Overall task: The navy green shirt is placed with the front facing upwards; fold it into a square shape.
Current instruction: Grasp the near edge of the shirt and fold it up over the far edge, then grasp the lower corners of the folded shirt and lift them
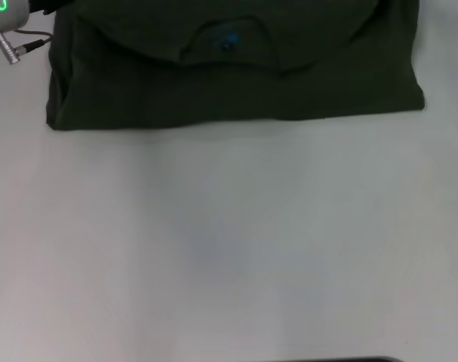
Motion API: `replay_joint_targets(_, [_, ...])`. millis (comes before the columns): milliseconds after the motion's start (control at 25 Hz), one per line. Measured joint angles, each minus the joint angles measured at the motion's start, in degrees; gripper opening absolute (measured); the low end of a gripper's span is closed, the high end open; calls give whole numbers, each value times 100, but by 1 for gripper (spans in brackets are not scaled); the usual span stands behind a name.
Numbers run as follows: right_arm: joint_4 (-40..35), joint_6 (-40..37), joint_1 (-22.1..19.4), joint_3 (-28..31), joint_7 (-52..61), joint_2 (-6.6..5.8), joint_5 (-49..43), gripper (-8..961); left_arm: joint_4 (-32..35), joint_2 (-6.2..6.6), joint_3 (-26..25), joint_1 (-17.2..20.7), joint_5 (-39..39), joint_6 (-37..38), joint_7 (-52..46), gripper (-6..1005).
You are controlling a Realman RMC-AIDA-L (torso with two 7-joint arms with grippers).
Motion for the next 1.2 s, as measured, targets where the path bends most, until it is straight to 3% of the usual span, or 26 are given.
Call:
replay_joint_targets(240, [-15, -8, 66, -183, 291, -91, -11, 405, -9, 1, -9, 76, -7, 142, -9, 467])
replay_joint_targets(440, [-63, -279, 69, -187, 345, -131, -12, 442, 46, 19, -48, 200, -12, 354, -36, 567])
replay_joint_targets(600, [-192, -1223, -45, -116, 510, -247, 9, 599, 95, 95, -54, 254, -13, 711, -79, 568])
replay_joint_targets(640, [-192, -1223, -45, -116, 510, -247, 9, 639, 144, 132, -54, 275, -13, 929, -81, 567])
replay_joint_targets(800, [-723, -2409, -386, -3, 633, -210, 178, 748, 379, 296, -26, 393, -7, 1790, -239, 565])
replay_joint_targets(960, [-1307, -3386, -872, 34, 664, -115, 748, 787, 625, 594, 20, 587, 36, 2816, -642, 562])
replay_joint_targets(1200, [-1510, -4300, -1171, 73, 979, -266, 962, 779, 712, 942, 311, 845, 42, 3330, -1029, 558])
